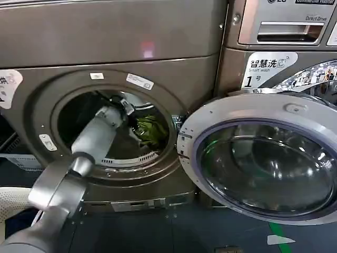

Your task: Grasp the clothes from the dryer.

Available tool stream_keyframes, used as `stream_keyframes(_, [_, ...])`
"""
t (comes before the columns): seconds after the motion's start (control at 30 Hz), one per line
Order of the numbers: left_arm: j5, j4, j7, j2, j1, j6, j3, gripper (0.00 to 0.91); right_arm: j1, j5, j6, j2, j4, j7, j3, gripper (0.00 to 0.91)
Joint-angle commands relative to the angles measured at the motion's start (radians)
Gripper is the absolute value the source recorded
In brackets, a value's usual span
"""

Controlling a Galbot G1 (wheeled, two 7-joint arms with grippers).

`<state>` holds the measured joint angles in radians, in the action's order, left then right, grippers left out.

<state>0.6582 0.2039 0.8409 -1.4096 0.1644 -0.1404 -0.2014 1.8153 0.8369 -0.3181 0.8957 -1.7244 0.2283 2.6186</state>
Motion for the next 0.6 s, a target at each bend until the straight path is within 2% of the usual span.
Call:
stream_keyframes(0.03, [0.1, -0.02, -0.003, 0.003, 0.0, 0.052, -0.043, 0.907, -0.006, -0.001, 0.0, 0.001, -0.002, 0.001, -0.007, 0.907])
stream_keyframes(0.2, [0.094, -0.028, -0.009, -0.001, -0.007, 0.074, -0.069, 0.907, -0.013, -0.001, 0.001, 0.003, -0.006, 0.001, -0.015, 0.907])
stream_keyframes(0.6, [0.091, -0.037, -0.013, -0.008, -0.029, 0.056, -0.084, 0.907, -0.025, -0.005, 0.006, 0.006, -0.007, 0.004, -0.034, 0.907])
